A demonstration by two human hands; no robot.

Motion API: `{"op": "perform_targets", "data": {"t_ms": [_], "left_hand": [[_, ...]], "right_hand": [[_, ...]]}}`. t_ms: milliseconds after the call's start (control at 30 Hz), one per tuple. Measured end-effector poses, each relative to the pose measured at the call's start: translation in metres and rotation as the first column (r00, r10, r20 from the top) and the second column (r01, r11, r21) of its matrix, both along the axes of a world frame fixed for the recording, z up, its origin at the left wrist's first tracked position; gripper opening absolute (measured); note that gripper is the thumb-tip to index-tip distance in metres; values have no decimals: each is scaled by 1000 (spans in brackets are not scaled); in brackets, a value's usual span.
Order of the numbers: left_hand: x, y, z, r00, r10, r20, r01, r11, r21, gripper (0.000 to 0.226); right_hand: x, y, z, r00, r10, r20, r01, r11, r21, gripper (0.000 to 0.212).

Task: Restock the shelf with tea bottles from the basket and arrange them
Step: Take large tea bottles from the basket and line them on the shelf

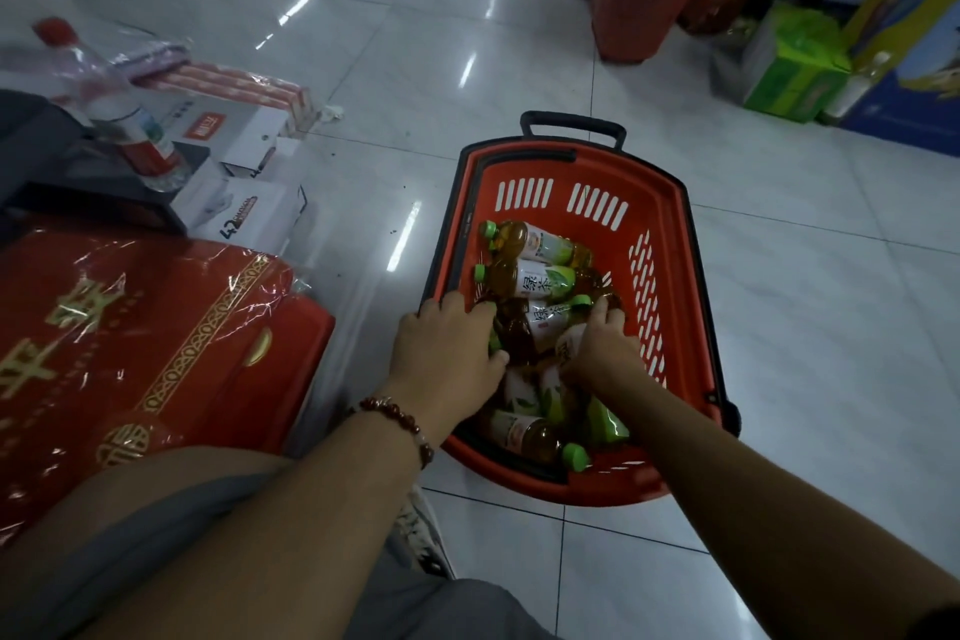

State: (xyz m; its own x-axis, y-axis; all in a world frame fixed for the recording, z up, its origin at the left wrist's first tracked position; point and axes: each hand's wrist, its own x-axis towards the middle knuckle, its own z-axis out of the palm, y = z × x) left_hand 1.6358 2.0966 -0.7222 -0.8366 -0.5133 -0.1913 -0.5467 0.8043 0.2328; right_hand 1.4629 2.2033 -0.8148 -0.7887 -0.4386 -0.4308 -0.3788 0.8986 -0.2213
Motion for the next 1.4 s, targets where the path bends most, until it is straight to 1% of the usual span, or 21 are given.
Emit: {"op": "perform_targets", "data": {"t_ms": [67,133,233,300,367,433,533,600,667,700,733,767,833,900,967,1033,1133,1200,1267,1300,1400], "left_hand": [[6,0,0,1000,9,-12,-9,999,33,53],[13,2,1,1000,23,-13,-22,997,79,53],[20,6,6,998,50,-35,-42,979,198,53],[22,10,10,992,98,-73,-68,939,338,53],[24,15,16,983,165,-87,-97,850,518,59],[24,22,25,973,212,-91,-99,740,665,68],[24,32,41,954,285,-97,-96,593,800,83],[27,37,50,926,360,-113,-79,477,875,92],[33,40,57,871,470,-143,-19,323,946,79],[38,41,60,839,520,-163,24,264,964,71],[43,42,65,805,561,-194,67,238,969,64],[50,45,72,770,594,-232,104,241,965,58],[64,49,87,700,638,-321,171,287,943,45],[80,48,104,628,681,-377,186,339,922,45],[98,43,124,564,702,-434,157,425,891,56],[119,37,148,495,719,-489,125,497,858,65],[153,34,189,373,731,-572,80,588,805,55],[179,34,218,296,718,-630,41,650,759,52],[206,38,247,234,702,-673,-28,696,717,63],[221,41,263,198,691,-696,-70,718,693,72],[269,51,312,94,611,-786,-257,778,574,102]], "right_hand": [[5,5,1,997,70,10,-70,997,-28,119],[8,13,7,995,103,3,-102,991,-87,121],[11,29,27,994,107,11,-100,960,-260,119],[13,38,47,992,117,54,-85,908,-411,115],[13,45,72,984,97,149,2,833,-553,112],[16,50,99,957,106,269,100,752,-652,111],[28,51,136,852,218,476,258,616,-744,108],[39,49,160,788,298,538,323,543,-775,105],[50,44,181,752,362,550,341,501,-796,102],[57,42,190,743,387,546,342,481,-807,101],[65,39,198,739,409,535,338,462,-820,99],[72,38,205,738,431,520,325,448,-833,98],[87,34,218,734,464,496,307,424,-852,97],[101,28,231,708,498,501,314,413,-855,93],[117,22,245,660,545,517,306,434,-848,91],[136,16,259,611,613,501,243,457,-856,90],[170,10,281,529,737,421,110,432,-895,92],[194,4,301,467,808,359,72,371,-926,79],[219,-3,326,420,859,293,64,294,-954,62],[233,-6,340,394,881,262,64,259,-964,58],[280,-17,379,289,934,209,84,193,-978,54]]}}
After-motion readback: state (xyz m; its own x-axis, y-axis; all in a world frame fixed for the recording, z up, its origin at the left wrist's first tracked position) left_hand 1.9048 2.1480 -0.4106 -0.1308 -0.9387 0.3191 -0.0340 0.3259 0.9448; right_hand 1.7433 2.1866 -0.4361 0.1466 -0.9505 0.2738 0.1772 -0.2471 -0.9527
